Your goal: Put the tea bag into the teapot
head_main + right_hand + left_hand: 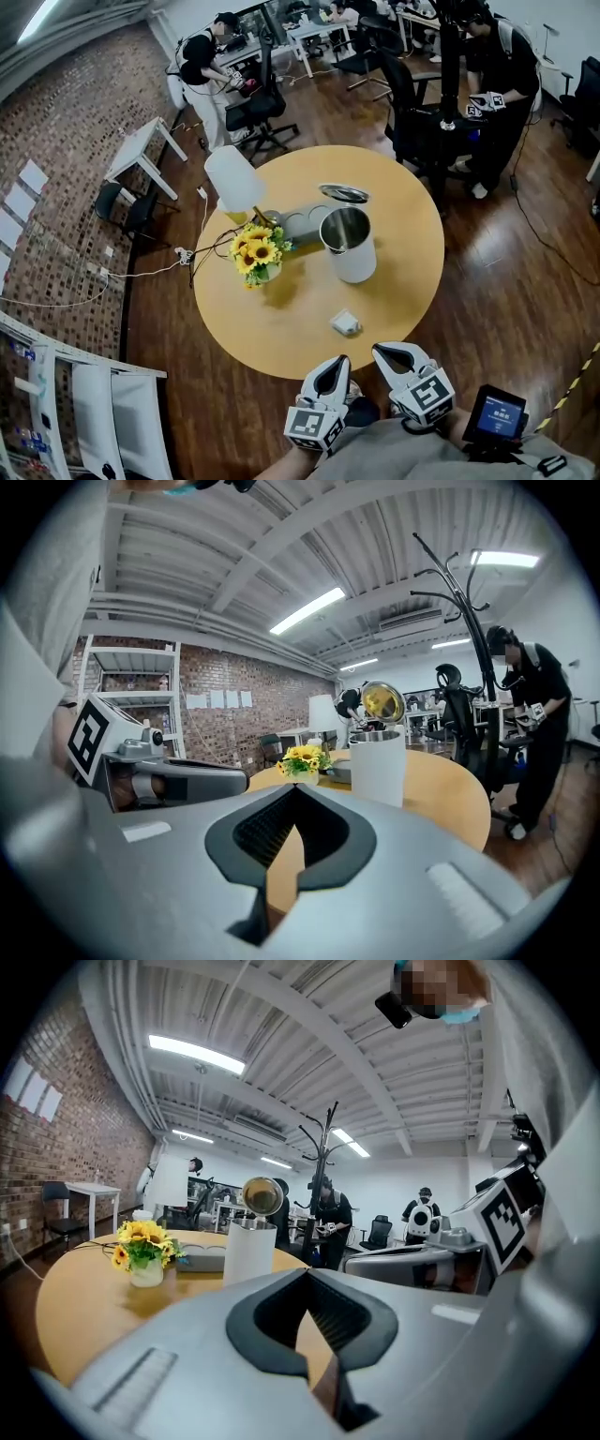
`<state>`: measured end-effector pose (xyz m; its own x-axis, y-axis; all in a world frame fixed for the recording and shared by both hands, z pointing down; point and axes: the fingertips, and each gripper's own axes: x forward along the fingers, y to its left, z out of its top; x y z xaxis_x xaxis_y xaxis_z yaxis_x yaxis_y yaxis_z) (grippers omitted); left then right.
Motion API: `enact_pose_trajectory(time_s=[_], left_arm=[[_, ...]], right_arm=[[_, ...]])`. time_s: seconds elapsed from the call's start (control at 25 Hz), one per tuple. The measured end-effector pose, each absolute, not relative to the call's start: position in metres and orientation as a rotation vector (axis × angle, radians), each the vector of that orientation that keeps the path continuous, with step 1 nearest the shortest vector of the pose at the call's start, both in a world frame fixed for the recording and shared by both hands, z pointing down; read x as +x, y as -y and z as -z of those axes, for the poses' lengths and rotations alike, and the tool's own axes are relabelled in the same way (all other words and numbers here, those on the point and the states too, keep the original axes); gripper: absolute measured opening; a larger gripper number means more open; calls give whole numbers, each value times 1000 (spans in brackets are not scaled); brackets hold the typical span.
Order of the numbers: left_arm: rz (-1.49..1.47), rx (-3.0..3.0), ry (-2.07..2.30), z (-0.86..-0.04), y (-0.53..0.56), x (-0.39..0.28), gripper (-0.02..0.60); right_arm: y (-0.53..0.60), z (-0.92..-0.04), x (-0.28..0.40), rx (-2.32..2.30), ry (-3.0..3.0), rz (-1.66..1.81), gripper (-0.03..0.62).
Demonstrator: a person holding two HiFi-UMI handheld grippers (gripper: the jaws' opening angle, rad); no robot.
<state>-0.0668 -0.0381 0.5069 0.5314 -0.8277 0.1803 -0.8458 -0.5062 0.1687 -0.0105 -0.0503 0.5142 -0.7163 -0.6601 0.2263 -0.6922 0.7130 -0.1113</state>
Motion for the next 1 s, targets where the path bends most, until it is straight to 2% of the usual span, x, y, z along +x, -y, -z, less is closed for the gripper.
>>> enact_pose_trajectory(time_s=[0.52,1.0], left_arm=[[-73,2658,1280,-492,119,-119,2],[-70,2623,1315,-493,147,-116,2]], right_arm=[[122,-504,-65,1265,2692,-233,8],[153,-500,-58,1237,2698,-230,8]])
